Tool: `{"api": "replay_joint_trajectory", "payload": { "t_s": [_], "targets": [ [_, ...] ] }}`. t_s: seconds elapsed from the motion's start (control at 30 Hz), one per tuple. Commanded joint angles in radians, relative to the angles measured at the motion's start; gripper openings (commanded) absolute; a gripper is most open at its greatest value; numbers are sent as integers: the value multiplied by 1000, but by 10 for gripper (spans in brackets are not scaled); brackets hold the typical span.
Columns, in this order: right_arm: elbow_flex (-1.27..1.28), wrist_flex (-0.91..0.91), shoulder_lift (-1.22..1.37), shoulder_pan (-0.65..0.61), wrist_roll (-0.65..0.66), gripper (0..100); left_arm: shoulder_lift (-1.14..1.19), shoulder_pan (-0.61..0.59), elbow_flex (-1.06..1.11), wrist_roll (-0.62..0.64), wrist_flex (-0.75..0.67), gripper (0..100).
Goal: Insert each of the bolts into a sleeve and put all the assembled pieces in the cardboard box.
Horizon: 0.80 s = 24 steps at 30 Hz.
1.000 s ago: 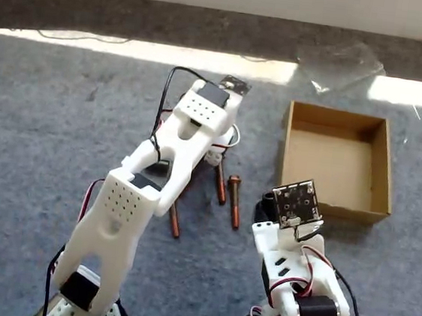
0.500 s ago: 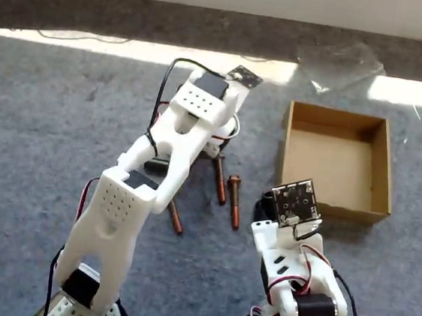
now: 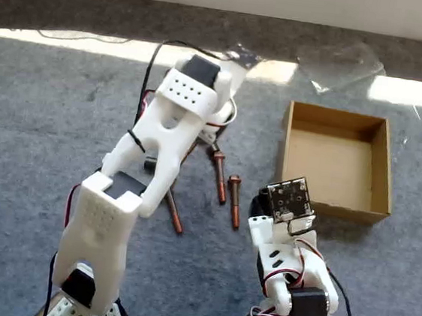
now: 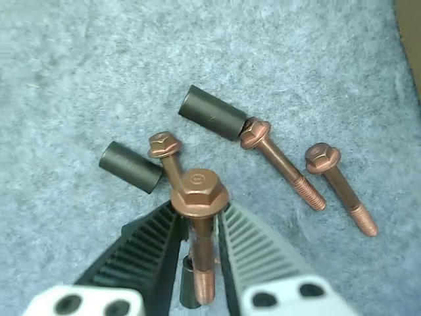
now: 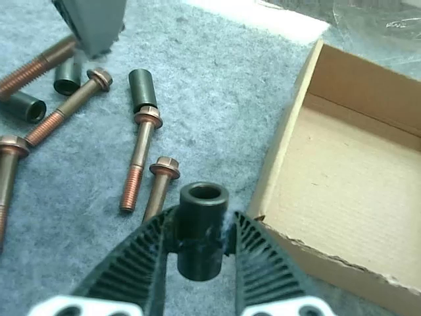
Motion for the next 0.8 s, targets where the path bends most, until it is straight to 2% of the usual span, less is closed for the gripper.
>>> {"api": "replay_joint_trajectory", "payload": {
  "t_s": [0.0, 0.17, 0.33, 0.53, 0.67, 0.77],
  "targets": [
    [-8, -44, -7, -76, 0, 4, -140, -31, -33, -6, 44, 4],
    [-8, -48, -7, -156, 0, 4, -266, -36, 84, -8, 43, 4],
    [42, -156, -7, -202, 0, 4, -476, -36, 269, -9, 9, 4],
    [116, -280, -7, -246, 0, 4, -774, -38, 657, -9, -212, 4],
    [119, -294, -7, -292, -5, 4, -951, -99, 866, -8, -361, 4],
    [119, -331, -7, -369, -5, 4, -1050, -151, 957, -8, -404, 4]
  ]
}}
